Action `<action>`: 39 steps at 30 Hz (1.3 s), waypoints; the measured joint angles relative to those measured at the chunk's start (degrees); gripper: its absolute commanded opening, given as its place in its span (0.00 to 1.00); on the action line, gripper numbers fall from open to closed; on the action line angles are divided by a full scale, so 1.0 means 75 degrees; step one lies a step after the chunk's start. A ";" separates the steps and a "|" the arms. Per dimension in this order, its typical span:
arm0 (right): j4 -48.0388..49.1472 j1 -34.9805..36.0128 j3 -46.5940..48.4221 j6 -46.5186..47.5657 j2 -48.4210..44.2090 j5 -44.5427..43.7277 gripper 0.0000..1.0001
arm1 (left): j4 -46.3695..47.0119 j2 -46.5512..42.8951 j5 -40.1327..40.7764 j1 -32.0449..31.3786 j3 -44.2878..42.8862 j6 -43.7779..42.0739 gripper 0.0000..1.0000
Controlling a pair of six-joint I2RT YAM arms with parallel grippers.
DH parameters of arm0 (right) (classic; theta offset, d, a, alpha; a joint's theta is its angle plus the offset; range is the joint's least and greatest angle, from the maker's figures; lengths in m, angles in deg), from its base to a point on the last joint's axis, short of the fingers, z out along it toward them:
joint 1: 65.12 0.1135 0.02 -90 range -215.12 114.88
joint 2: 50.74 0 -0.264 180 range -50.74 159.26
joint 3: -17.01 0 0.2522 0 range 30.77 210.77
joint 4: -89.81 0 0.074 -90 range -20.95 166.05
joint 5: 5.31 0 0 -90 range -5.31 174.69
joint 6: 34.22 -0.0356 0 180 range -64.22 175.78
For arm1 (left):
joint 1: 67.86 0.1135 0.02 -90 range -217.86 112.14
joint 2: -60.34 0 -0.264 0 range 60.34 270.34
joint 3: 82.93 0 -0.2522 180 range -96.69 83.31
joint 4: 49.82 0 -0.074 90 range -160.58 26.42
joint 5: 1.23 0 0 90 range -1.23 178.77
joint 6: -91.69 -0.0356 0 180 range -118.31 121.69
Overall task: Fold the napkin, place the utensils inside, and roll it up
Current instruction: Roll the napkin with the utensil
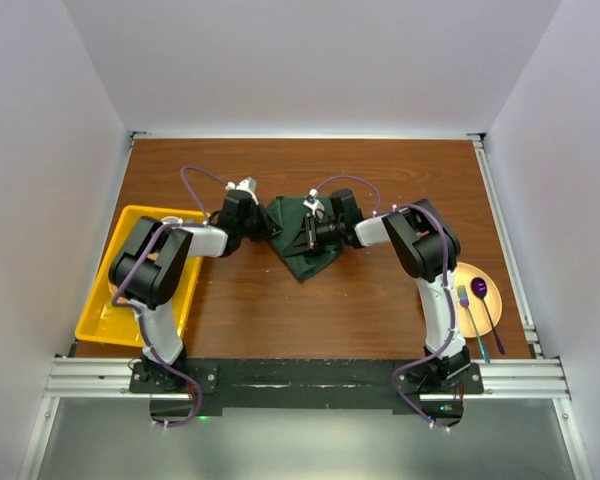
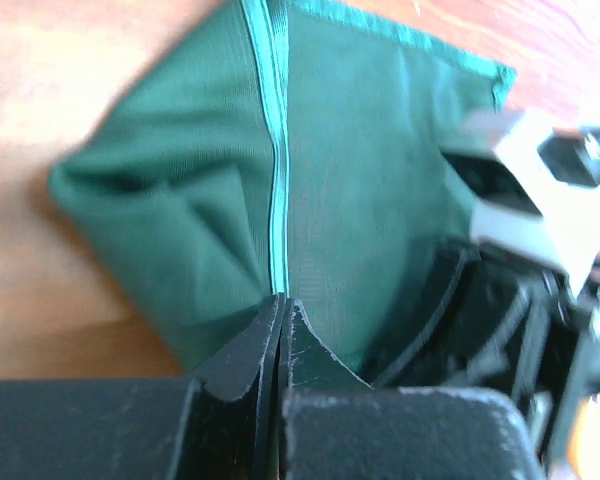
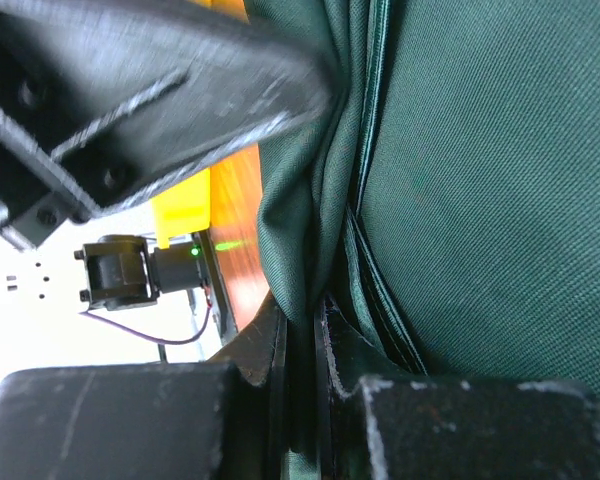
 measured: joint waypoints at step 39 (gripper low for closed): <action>-0.6901 0.0134 0.2541 0.4610 -0.0863 -0.4255 0.09 | -0.1008 0.0370 0.0271 -0.0166 -0.0877 -0.0522 0.27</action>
